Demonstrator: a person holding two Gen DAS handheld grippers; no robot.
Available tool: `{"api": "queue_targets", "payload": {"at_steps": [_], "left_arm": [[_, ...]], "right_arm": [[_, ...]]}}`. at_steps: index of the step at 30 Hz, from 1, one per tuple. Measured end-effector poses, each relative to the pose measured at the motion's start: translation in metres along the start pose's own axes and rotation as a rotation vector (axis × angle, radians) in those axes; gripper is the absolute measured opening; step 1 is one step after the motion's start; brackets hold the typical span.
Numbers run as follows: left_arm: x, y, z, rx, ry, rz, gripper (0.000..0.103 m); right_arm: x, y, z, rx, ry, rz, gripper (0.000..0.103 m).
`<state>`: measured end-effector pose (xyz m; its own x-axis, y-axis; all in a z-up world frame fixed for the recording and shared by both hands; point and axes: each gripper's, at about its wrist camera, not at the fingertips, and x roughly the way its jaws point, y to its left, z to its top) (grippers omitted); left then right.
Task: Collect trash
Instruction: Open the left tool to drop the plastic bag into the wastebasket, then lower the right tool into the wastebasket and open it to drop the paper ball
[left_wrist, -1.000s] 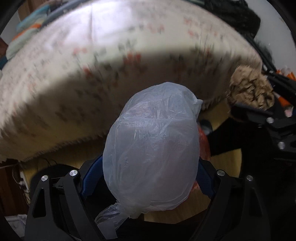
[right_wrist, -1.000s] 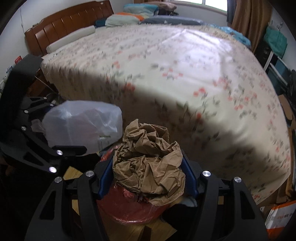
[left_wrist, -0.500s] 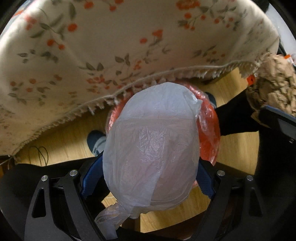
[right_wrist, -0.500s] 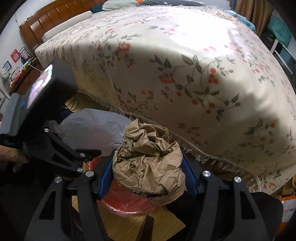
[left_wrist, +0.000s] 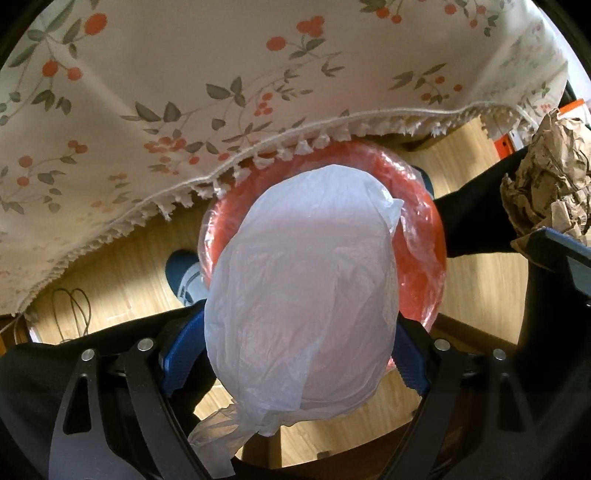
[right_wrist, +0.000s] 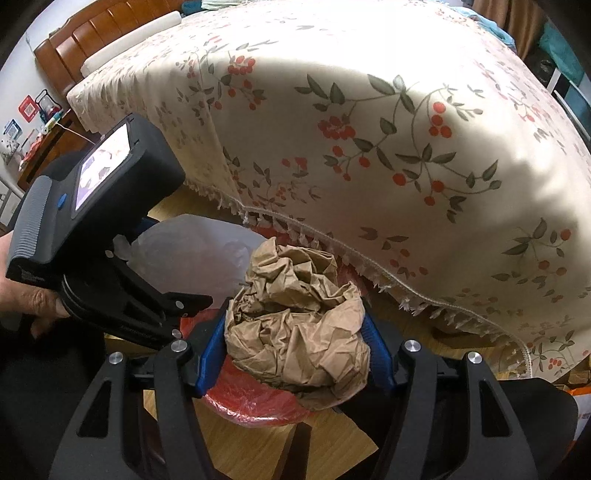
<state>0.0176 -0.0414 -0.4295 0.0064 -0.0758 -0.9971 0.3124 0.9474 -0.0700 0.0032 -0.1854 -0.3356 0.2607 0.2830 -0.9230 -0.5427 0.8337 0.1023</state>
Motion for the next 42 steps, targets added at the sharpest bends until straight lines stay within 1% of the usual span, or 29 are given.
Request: {"api": "queue_targets", "payload": {"at_steps": [2,5,7,10,13,15,18,21,26,29,33,37,40,42], "left_arm": [[0.001,-0.001,0.000,0.002,0.006,-0.003,0.087],[0.001,0.000,0.001,-0.003,0.009,-0.004,0.094],[-0.001,0.001,0.001,-0.010,0.006,-0.012,0.095],[-0.007,0.007,-0.001,-0.049,0.004,-0.034,0.096],[-0.020,0.018,-0.005,-0.102,-0.024,-0.049,0.096],[-0.034,0.026,-0.008,-0.136,-0.057,-0.036,0.097],[-0.051,0.038,-0.013,-0.163,-0.100,0.010,0.097],[-0.060,0.045,-0.019,-0.178,-0.123,0.018,0.097],[-0.055,0.044,-0.028,-0.157,-0.117,0.054,0.097],[-0.053,0.046,-0.031,-0.151,-0.114,0.064,0.097],[-0.052,0.046,-0.032,-0.138,-0.122,0.095,0.097],[-0.051,0.046,-0.031,-0.135,-0.127,0.101,0.097],[-0.050,0.047,-0.032,-0.132,-0.132,0.110,0.097],[-0.050,0.047,-0.031,-0.132,-0.132,0.106,0.097]], "right_arm": [[0.004,0.000,0.002,-0.002,0.008,0.002,0.063],[0.007,0.000,0.001,-0.006,0.017,0.005,0.063],[0.010,0.001,0.002,-0.009,0.024,0.009,0.063],[0.014,0.001,0.004,-0.015,0.037,0.020,0.063],[0.019,0.004,0.005,-0.038,0.049,0.032,0.063],[0.024,0.007,0.006,-0.057,0.058,0.037,0.063],[0.031,0.012,0.007,-0.069,0.072,0.040,0.064],[0.035,0.020,0.007,-0.078,0.079,0.039,0.064],[0.050,0.038,0.003,-0.102,0.105,0.035,0.064],[0.054,0.044,0.002,-0.110,0.118,0.030,0.064],[0.063,0.046,0.002,-0.119,0.137,0.019,0.066],[0.071,0.045,0.002,-0.125,0.156,0.019,0.068],[0.077,0.045,0.000,-0.134,0.171,0.014,0.071],[0.079,0.045,0.000,-0.140,0.176,0.012,0.077]]}}
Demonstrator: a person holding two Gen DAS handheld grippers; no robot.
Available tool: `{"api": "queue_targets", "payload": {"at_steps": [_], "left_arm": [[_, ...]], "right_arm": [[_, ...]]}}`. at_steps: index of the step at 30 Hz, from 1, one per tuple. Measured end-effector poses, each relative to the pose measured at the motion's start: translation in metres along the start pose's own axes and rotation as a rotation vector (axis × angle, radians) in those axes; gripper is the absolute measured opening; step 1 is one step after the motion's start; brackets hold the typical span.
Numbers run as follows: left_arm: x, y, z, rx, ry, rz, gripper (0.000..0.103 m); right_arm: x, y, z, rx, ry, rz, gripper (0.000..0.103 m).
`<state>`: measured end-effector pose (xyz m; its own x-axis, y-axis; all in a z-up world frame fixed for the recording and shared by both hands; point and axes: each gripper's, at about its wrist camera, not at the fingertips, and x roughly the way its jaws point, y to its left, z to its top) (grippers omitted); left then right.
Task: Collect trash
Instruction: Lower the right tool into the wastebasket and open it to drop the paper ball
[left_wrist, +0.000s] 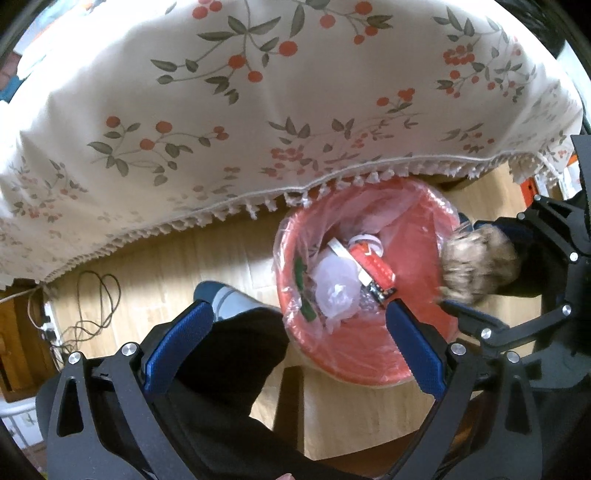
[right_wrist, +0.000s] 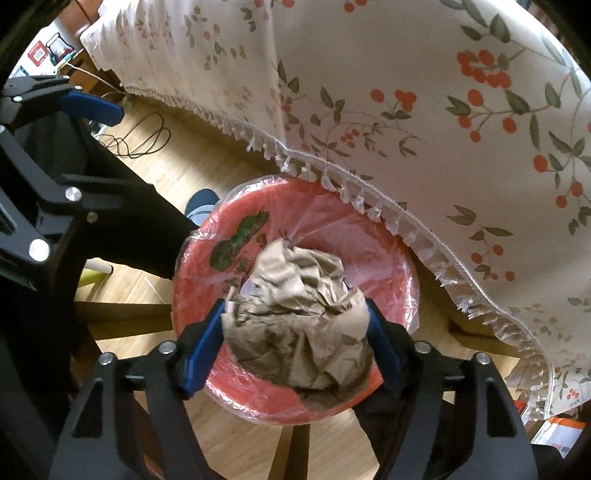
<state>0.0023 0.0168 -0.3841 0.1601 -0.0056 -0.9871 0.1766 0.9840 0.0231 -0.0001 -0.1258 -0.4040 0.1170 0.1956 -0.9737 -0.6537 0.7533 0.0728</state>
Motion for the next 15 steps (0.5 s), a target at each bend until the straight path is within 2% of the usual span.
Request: {"api": "queue_targets", "payload": {"at_steps": [3,5,10,15], "left_arm": [[0.001,0.001,0.001,-0.006,-0.001,0.012,0.097],[0.003,0.002,0.001,-0.011,0.009,0.027,0.097],[-0.003,0.002,-0.001,-0.033,-0.001,0.045,0.097],[-0.021,0.002,-0.003,-0.077,-0.018,-0.047,0.097]], "right_arm": [[0.000,-0.001,0.001,-0.006,-0.005,-0.007,0.092],[-0.002,-0.001,0.000,-0.003,-0.005,-0.013,0.098],[-0.017,0.003,-0.002,0.001,-0.011,-0.048,0.098],[-0.048,0.009,-0.006,-0.007,-0.061,-0.090,0.098]]}}
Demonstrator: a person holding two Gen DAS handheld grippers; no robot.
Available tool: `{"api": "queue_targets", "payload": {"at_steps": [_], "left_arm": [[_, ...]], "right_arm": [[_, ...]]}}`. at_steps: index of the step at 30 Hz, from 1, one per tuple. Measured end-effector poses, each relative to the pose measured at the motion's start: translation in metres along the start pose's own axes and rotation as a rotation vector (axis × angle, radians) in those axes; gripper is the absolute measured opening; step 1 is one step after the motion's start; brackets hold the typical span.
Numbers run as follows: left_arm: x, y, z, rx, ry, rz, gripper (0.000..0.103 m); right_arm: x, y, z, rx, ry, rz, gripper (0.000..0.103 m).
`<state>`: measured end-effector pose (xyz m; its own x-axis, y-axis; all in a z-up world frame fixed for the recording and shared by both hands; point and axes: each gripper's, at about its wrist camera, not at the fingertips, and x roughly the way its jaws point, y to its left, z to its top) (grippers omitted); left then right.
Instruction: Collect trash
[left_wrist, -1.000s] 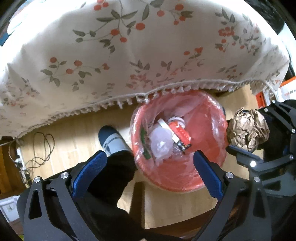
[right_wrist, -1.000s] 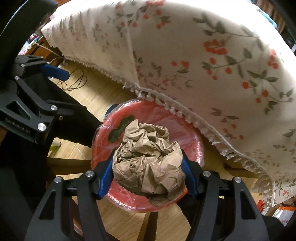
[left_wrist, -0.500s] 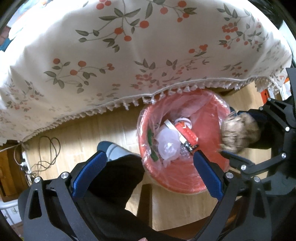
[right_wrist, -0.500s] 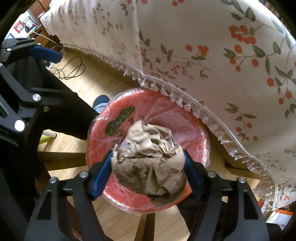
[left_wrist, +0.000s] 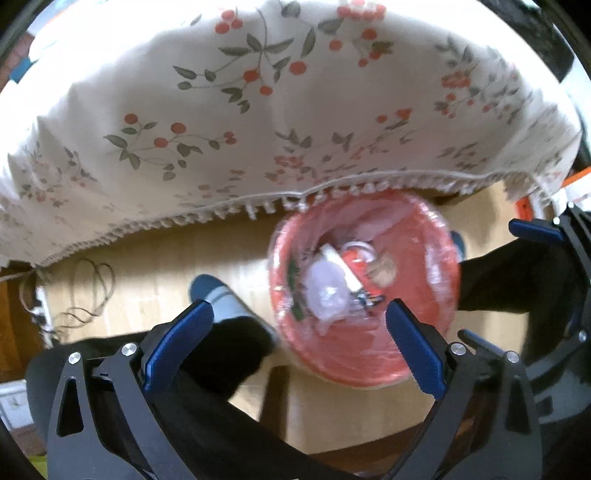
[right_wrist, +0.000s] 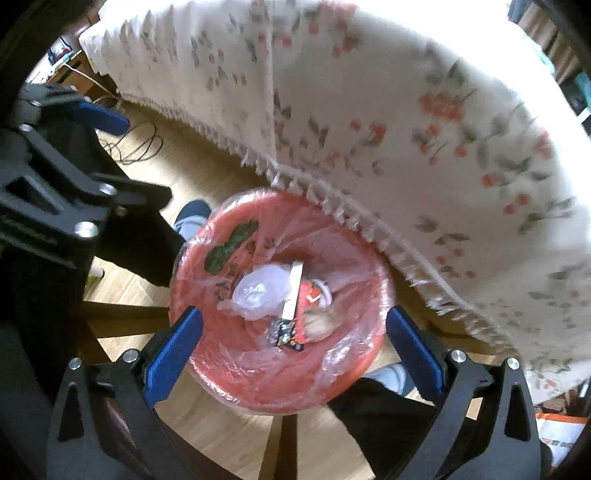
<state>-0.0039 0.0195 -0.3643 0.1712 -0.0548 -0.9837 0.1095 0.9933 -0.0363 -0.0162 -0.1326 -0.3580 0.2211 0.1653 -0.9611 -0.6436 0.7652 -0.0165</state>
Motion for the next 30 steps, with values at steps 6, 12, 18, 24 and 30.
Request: {"api": "queue_targets", "payload": {"at_steps": [6,12,18,24,30], "left_arm": [[-0.019,-0.012,-0.007,0.046,-0.012,-0.009,0.097],[-0.047,-0.018,-0.015,0.063,-0.039,-0.008,0.097],[-0.085,-0.028,-0.023,0.104,-0.079,-0.012,0.097],[-0.113,-0.040,-0.029,0.145,-0.108,-0.021,0.097],[-0.132,-0.048,-0.032,0.176,-0.125,-0.013,0.097]], "right_arm": [[-0.038,0.001,-0.009,-0.002,-0.022,-0.075,0.098],[-0.071,-0.004,-0.019,0.044,-0.034,-0.107,0.098],[-0.103,-0.003,-0.021,0.078,-0.024,-0.092,0.098],[-0.129,-0.005,-0.020,0.143,-0.037,-0.029,0.098],[-0.143,-0.003,-0.019,0.159,-0.046,-0.012,0.098]]}}
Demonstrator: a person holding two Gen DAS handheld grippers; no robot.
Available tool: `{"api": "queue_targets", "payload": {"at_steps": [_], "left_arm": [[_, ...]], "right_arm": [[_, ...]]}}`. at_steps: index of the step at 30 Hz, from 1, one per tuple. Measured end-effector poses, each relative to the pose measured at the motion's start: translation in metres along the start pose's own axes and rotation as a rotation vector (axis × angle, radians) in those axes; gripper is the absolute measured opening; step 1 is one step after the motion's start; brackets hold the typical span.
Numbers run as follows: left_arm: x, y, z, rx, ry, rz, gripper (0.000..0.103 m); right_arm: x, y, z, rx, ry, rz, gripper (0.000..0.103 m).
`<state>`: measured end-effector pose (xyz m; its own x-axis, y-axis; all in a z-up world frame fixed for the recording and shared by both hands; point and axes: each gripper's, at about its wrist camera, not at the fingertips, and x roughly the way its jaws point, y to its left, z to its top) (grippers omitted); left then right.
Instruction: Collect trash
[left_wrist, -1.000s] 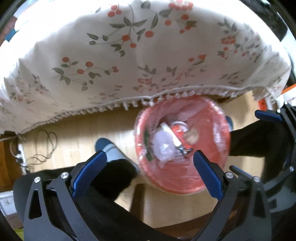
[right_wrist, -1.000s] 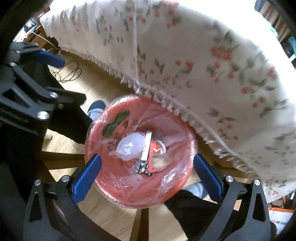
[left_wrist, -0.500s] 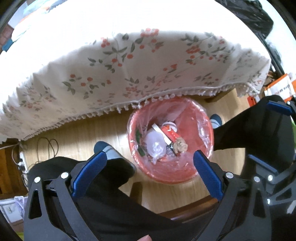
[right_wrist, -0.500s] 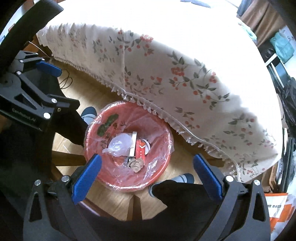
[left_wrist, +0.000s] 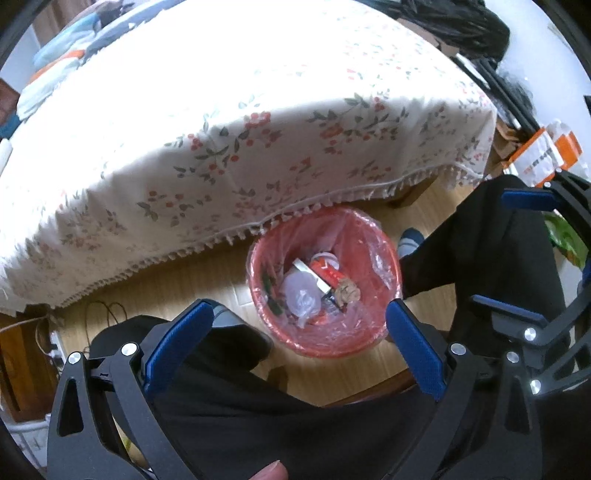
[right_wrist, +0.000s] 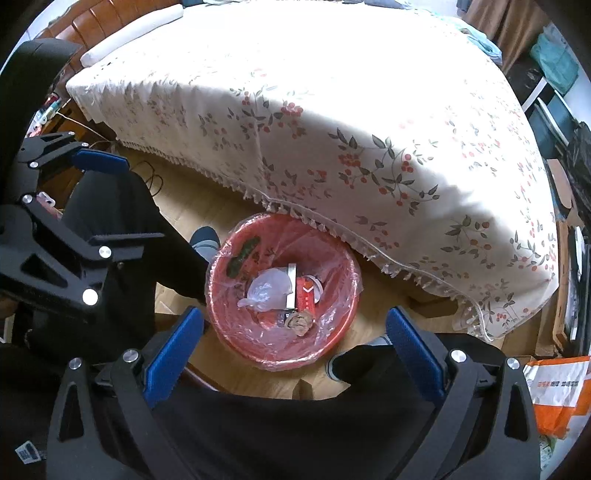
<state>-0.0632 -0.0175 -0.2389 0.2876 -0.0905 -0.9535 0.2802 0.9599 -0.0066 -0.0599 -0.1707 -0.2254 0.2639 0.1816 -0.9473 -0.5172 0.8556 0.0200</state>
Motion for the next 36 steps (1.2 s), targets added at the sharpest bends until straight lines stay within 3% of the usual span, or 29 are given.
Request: {"api": "queue_targets", "payload": {"at_steps": [18,36], "left_arm": [[-0.013,-0.002,0.002,0.011,-0.022,0.000,0.097],[-0.005,-0.008,-0.005,0.030,0.016,0.012,0.097]], "right_arm": [[-0.005,-0.001,0.001,0.016,0.004,0.005,0.098],[-0.002,-0.002,-0.006,0.026,0.022,0.012,0.098]]}}
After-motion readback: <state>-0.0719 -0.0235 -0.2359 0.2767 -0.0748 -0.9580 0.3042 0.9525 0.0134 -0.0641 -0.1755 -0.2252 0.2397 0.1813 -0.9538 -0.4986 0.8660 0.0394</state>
